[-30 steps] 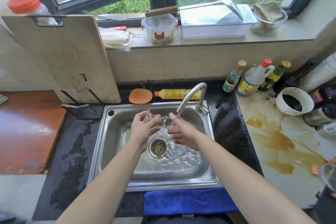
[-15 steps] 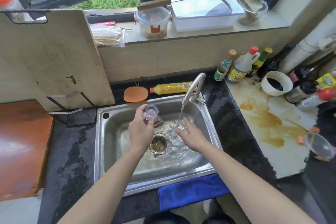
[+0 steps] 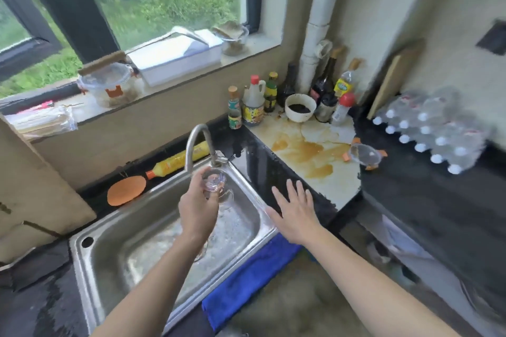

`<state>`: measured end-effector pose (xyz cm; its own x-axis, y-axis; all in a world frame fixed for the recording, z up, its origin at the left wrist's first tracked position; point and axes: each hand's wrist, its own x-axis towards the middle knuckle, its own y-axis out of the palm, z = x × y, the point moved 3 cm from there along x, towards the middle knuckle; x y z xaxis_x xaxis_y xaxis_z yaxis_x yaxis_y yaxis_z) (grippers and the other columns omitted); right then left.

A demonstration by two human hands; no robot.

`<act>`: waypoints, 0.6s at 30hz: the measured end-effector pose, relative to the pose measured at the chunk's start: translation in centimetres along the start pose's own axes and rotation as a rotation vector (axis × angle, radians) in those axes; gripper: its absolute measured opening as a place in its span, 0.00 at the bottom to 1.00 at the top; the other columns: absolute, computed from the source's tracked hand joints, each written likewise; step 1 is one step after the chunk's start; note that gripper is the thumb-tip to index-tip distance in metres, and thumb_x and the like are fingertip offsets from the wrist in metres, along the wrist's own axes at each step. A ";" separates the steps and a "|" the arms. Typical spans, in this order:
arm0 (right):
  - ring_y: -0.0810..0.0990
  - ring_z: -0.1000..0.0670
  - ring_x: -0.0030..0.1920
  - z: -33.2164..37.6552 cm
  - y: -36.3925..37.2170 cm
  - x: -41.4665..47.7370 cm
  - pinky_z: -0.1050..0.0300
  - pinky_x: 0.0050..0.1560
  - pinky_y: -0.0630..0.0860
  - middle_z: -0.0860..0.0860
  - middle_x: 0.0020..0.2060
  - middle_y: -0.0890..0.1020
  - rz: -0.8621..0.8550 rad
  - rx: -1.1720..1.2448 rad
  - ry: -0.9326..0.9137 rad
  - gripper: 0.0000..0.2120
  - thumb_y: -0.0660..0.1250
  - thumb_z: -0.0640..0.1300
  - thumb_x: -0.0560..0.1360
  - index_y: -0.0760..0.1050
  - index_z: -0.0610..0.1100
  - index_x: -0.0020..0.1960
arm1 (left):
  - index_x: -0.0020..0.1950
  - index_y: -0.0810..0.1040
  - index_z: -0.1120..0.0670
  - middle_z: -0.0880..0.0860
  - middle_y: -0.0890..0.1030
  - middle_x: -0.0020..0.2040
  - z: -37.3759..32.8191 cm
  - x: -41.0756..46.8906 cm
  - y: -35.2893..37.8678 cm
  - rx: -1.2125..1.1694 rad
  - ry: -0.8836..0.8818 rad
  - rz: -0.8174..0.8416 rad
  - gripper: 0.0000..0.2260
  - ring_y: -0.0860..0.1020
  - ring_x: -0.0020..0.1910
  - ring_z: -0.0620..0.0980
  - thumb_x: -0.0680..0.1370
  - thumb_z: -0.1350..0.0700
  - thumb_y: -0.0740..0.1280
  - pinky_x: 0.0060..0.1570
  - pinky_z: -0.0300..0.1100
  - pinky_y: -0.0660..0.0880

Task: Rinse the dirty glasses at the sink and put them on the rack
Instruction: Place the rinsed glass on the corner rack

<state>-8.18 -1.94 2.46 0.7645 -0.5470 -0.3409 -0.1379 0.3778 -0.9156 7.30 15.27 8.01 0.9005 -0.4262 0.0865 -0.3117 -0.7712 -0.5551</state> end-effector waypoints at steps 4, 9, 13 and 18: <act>0.34 0.41 0.81 -9.6 -2.9 -7.6 0.41 0.80 0.37 0.43 0.82 0.40 -0.151 0.134 0.159 0.32 0.44 0.65 0.84 0.48 0.53 0.84 | 0.68 0.74 0.47 0.47 0.80 0.47 -9.2 -3.7 5.8 -0.047 0.160 0.080 0.20 0.75 0.39 0.36 0.78 0.61 0.70 0.45 0.38 0.68; 0.37 0.42 0.82 -25.2 -3.8 -21.8 0.43 0.81 0.40 0.43 0.83 0.41 -0.339 0.228 0.410 0.33 0.52 0.61 0.84 0.48 0.51 0.84 | 0.67 0.75 0.49 0.42 0.76 0.40 -21.7 -13.8 17.2 -0.171 0.354 0.238 0.20 0.76 0.38 0.41 0.77 0.60 0.72 0.38 0.34 0.67; 0.39 0.41 0.82 -36.8 -3.3 -34.7 0.43 0.80 0.43 0.42 0.83 0.43 -0.450 0.267 0.656 0.34 0.54 0.61 0.84 0.46 0.50 0.84 | 0.63 0.76 0.48 0.41 0.79 0.43 -30.4 -24.6 26.9 -0.262 0.496 0.444 0.18 0.79 0.41 0.48 0.76 0.60 0.74 0.42 0.31 0.70; 0.42 0.41 0.82 -47.2 -0.8 -48.2 0.43 0.80 0.46 0.41 0.83 0.46 -0.552 0.319 0.953 0.33 0.55 0.61 0.84 0.49 0.50 0.83 | 0.63 0.75 0.45 0.41 0.82 0.42 -38.4 -37.7 36.0 -0.304 0.509 0.717 0.19 0.80 0.44 0.47 0.75 0.55 0.75 0.44 0.42 0.71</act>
<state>-74.59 -11.14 9.55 -0.1352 -0.9892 -0.0572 0.3384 0.0082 -0.9410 -49.57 -14.59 16.49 0.2426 -0.9495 0.1988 -0.8732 -0.3030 -0.3817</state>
